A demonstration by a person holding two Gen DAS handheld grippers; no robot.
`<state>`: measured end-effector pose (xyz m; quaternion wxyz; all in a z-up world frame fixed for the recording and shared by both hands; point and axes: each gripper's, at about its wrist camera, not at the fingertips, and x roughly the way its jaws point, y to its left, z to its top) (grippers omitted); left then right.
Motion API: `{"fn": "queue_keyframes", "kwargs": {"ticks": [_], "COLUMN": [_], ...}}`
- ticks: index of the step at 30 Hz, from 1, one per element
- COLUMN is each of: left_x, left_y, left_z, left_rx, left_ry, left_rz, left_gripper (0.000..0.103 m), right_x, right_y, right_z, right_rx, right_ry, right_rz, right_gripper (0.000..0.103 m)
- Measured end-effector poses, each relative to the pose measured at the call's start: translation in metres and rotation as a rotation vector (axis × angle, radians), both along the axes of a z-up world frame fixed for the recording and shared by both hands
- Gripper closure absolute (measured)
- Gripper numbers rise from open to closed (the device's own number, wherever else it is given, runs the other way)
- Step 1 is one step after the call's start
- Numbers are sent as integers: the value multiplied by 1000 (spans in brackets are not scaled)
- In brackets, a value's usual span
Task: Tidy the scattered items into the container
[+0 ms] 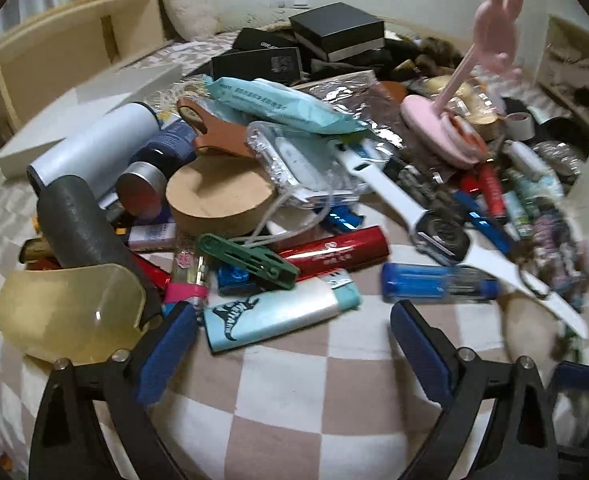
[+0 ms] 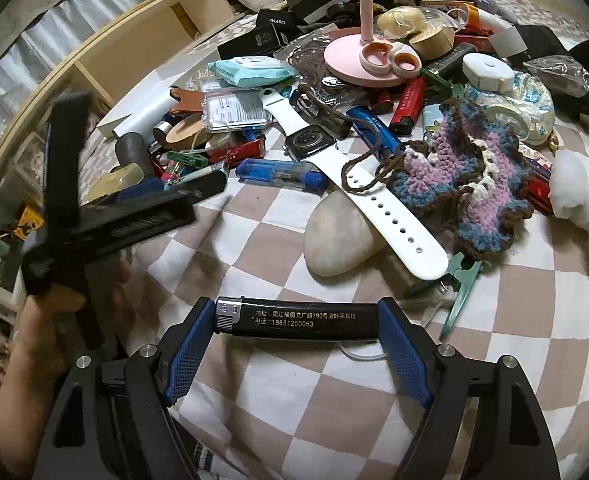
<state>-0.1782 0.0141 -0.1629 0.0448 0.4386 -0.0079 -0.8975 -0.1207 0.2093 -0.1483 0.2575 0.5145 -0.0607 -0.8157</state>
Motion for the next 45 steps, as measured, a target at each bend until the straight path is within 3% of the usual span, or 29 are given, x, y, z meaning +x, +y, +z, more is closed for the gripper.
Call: {"fn": "queue_keyframes", "kwargs": {"ticks": [2,10,13,23,27,30,33,45], "left_x": [-2,-9,-7,14,19,19,24,34], "left_y": [0,12,9,17,20,27,34,32], "left_z": [0,-9,-7,4,7,3,-1,-3], "left_rx": [-16,-110,-76,28,119,85,38,53], "left_ry": [11,17,11,-98,-135,-154,-176,-119], "left_rz": [29,64,34,-310,-414,-403,-362,-225], "left_gripper": [18,19,20,21,19,17,8,9], "right_x": [1,2,2,1,1,1,0,4], "right_y": [-1,1,3,8,6,5,5,2], "right_z": [0,0,0,0,-1,-1,-2,0], "right_rx": [2,-7,-12,-35,-23,-12,-12,32], "right_ry": [0,-8,-10,-23,-22,-22,-23,1], "right_rz": [1,-2,-3,-15,-12,-9,-10,-9], "right_gripper": [21,21,21,21,21,21,21,21]}}
